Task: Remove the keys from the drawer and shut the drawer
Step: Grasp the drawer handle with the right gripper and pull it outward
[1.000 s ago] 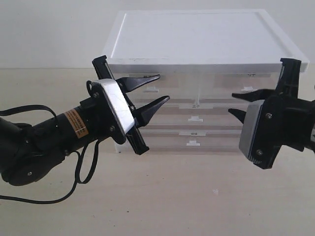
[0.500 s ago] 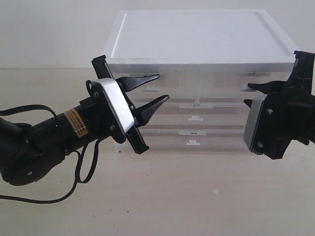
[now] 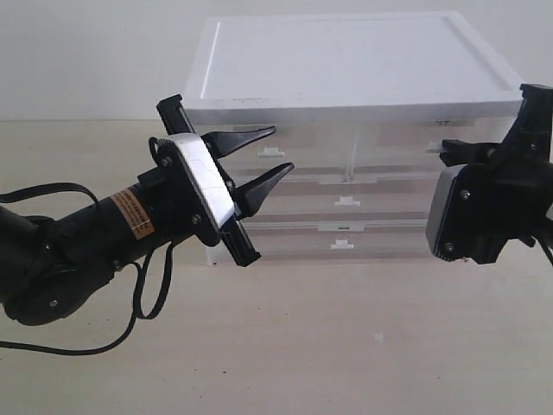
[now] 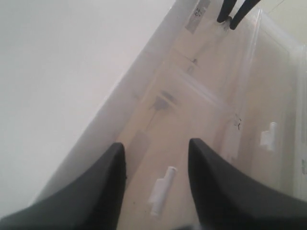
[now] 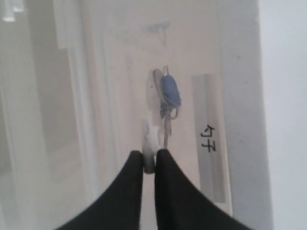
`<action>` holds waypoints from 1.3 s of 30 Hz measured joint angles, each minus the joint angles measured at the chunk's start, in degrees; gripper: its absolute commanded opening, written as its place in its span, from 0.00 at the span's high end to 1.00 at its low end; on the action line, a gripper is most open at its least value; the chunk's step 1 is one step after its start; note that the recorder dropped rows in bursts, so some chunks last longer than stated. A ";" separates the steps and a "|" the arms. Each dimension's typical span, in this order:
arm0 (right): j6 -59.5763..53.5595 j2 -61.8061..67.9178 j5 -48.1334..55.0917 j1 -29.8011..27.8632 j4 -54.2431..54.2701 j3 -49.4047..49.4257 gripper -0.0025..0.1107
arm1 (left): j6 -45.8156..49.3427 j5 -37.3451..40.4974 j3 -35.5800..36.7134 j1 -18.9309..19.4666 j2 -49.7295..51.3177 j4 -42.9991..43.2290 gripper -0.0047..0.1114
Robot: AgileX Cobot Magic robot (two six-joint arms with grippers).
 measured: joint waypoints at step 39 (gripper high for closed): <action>16.08 -22.92 35.02 7.96 3.28 2.21 0.98 | -0.20 0.00 0.00 0.00 0.00 0.22 0.62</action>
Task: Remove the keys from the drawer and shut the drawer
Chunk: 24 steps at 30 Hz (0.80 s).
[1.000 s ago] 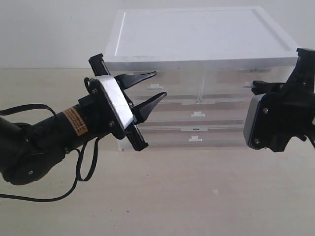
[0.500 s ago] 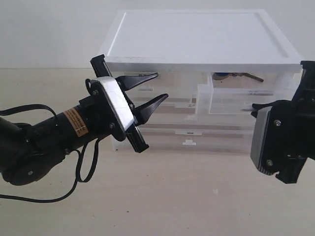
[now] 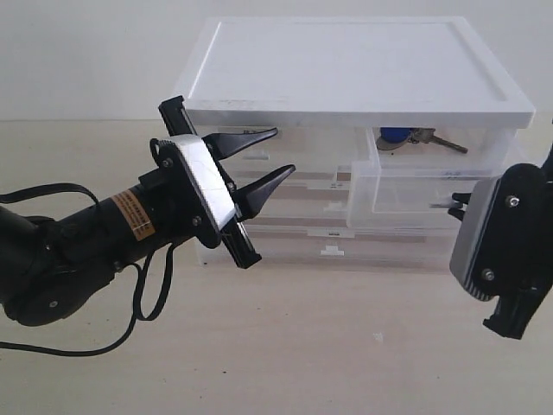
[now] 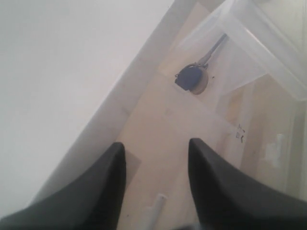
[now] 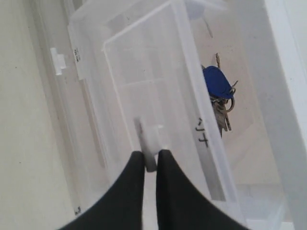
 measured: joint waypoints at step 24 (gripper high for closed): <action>38.14 -0.15 3.62 1.10 0.24 0.38 0.36 | 0.00 0.00 0.00 0.00 0.00 0.00 0.62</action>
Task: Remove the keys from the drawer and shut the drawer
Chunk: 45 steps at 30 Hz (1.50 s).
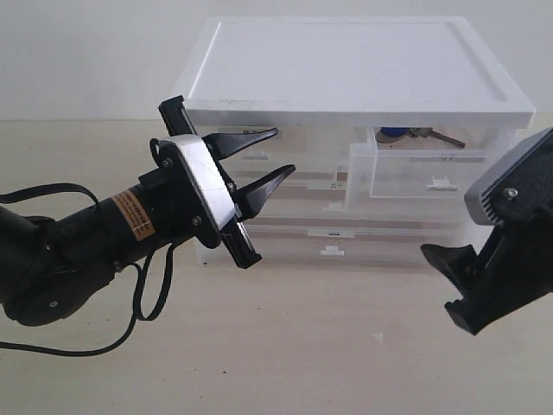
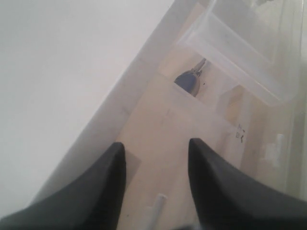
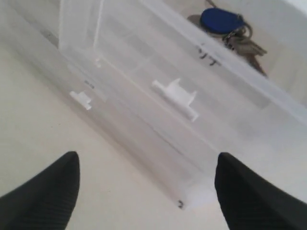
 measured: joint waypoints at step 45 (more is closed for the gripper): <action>-9.57 21.53 75.49 17.27 -17.82 -61.53 0.42 | -0.90 0.00 0.00 0.00 0.00 0.11 0.62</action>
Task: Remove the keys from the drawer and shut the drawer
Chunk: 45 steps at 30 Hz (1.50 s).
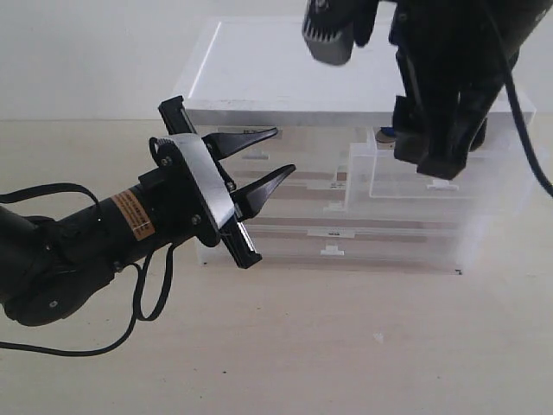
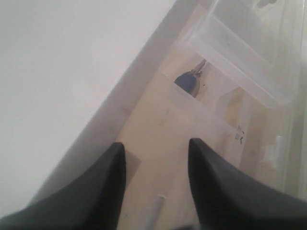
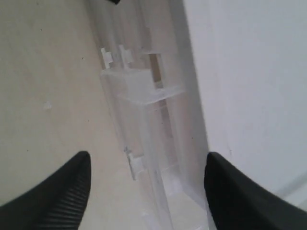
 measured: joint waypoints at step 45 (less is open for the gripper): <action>-2.11 3.30 -14.07 -3.47 -5.23 13.44 0.43 | -0.34 0.00 0.00 0.00 0.00 0.00 0.62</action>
